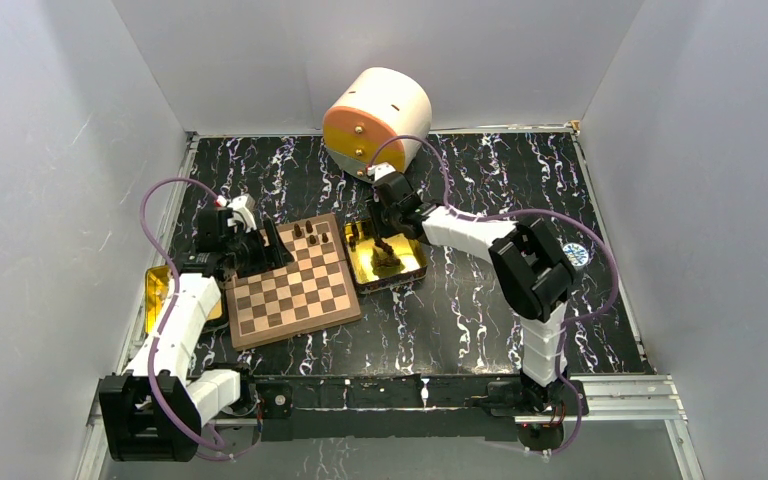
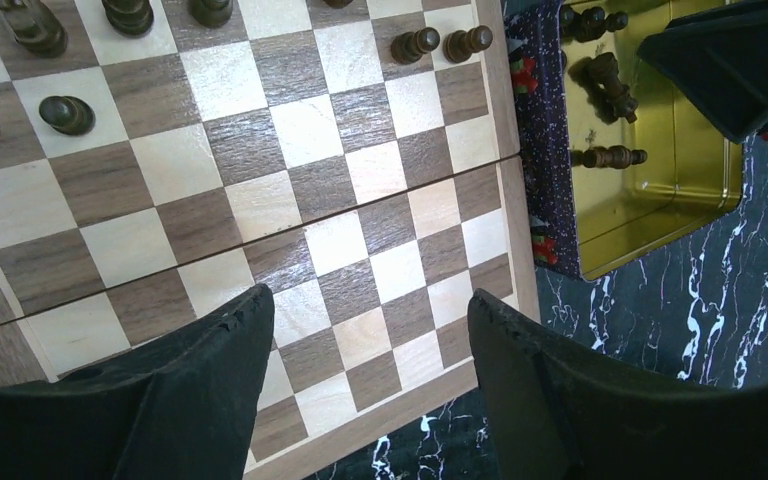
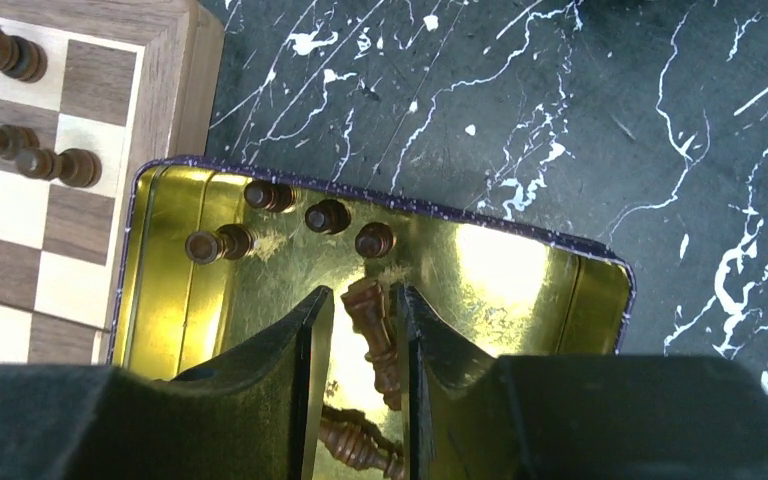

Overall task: Set up the chess pieces on the board
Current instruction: Pick up the chess piece from the storage box.

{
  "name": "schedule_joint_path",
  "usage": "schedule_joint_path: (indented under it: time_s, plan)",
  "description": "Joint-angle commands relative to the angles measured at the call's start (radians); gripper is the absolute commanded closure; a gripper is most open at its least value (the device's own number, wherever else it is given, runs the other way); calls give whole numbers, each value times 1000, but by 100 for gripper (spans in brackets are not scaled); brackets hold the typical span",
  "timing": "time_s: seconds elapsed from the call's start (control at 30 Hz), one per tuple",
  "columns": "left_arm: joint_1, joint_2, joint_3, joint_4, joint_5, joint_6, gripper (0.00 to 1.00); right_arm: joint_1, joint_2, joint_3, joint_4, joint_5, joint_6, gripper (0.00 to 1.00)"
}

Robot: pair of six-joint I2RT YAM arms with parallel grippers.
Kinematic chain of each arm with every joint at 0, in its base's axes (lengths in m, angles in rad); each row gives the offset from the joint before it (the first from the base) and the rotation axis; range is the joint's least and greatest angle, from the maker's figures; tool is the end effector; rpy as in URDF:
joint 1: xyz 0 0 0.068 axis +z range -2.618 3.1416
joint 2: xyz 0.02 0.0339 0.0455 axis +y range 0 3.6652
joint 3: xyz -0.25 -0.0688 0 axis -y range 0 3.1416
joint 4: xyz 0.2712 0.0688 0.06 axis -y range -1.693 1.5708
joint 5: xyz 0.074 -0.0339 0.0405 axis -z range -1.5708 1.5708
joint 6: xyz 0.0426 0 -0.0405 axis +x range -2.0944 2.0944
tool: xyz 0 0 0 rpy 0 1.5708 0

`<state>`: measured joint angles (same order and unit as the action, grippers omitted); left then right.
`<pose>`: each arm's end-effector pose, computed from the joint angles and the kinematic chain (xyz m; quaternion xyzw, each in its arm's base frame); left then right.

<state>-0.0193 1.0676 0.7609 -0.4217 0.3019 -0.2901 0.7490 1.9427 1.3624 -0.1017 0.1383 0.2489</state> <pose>0.2614 -0.0177 0.2315 -0.0609 0.9023 -0.1979 0.3782 0.3414 0.3094 0.1747 -0.1941 0.8801 0.1504 0.4064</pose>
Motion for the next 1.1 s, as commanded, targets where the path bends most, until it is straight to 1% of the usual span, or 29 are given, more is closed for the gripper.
schedule_joint_path:
  time_s: [0.0, 0.2, 0.63, 0.77, 0.9, 1.07]
  plan:
    - [-2, -42, -18, 46, -18, 14, 31, 8, 33, 84, 51, 34, -26, 61]
    - [-1, -76, -25, 44, -45, 12, 31, 7, 83, 119, 56, 23, -13, 61]
    - [-1, -81, -24, 34, -60, 13, 31, 7, 122, 142, 31, 53, -24, 64]
    - [-1, -78, -23, 34, -64, 15, 31, 7, 122, 144, 32, 54, -28, 67]
    - [-1, -78, -23, 34, -65, 16, 31, 8, 119, 151, 21, 59, -32, 76]
    - [-1, -81, -22, 32, -70, 17, 31, 9, 84, 156, -12, 67, -31, 79]
